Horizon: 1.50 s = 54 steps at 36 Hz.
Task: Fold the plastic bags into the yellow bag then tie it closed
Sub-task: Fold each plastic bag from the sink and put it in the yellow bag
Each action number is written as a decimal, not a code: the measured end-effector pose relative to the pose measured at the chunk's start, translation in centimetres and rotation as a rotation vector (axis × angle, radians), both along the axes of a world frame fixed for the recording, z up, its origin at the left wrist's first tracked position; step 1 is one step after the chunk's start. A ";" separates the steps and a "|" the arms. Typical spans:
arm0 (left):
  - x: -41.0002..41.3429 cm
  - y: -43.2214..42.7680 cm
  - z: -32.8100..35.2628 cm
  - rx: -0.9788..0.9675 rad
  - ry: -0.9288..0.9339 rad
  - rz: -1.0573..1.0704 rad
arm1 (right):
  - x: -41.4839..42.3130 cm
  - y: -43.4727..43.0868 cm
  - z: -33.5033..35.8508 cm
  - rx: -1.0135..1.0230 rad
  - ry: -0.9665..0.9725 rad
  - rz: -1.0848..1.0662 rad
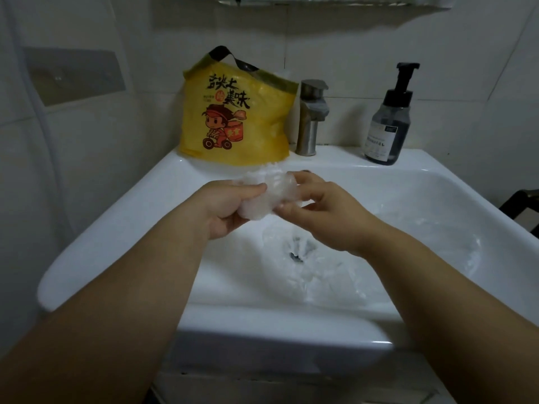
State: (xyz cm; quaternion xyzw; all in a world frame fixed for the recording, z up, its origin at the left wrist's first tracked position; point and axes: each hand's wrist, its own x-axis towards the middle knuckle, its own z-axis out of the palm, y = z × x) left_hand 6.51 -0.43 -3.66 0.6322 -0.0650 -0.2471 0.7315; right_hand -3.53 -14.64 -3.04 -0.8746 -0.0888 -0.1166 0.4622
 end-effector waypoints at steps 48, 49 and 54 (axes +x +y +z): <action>-1.3 0.0 1.0 -0.098 -0.253 -0.095 | 0.5 -2.8 0.9 0.930 0.346 0.060; -1.4 0.0 1.0 -0.106 -0.251 -0.086 | 0.4 -2.8 1.0 0.927 0.345 0.065; -1.8 0.2 1.2 -0.104 -0.195 -0.166 | 0.3 -3.0 1.2 0.915 0.308 0.046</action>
